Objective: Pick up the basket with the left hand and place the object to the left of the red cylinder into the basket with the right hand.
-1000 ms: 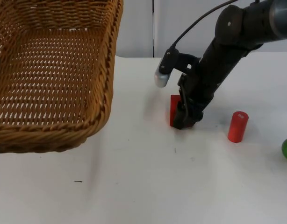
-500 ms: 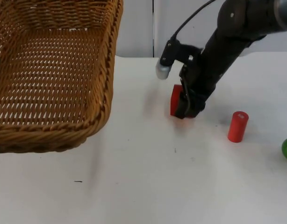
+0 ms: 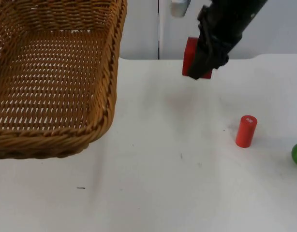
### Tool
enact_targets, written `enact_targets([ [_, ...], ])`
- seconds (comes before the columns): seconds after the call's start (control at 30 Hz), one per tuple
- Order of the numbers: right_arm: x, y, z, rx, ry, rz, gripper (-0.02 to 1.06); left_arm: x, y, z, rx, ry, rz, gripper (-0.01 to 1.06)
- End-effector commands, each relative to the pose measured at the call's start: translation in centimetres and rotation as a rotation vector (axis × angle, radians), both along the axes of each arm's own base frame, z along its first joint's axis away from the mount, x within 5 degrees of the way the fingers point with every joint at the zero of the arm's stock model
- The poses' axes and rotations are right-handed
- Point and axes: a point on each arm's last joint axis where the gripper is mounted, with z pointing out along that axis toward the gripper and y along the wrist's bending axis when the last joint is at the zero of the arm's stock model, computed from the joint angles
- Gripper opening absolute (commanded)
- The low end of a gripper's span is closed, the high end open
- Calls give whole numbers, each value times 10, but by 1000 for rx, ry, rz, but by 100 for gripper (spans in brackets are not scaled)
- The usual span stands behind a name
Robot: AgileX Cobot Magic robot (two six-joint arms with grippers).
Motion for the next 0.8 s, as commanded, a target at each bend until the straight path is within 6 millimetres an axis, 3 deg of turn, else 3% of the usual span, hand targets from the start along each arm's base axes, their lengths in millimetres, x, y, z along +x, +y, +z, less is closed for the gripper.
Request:
enact_targets([
  [0.0, -6, 1, 18, 20, -15, 1, 0, -1, -3, 3, -19, 2, 7, 0],
  [0.07, -12, -1, 35, 37, -33, -9, 0, -1, -3, 3, -19, 2, 7, 0],
  [0.13, -13, -2, 39, 39, -34, -10, 0, -1, -3, 3, -19, 2, 7, 0],
  [0.43, -38, -10, 92, 106, -72, -7, 0, -1, -3, 3, -19, 2, 7, 0],
  [0.77, -54, -17, 126, 161, -122, -8, 0, -1, -3, 3, -19, 2, 7, 0],
])
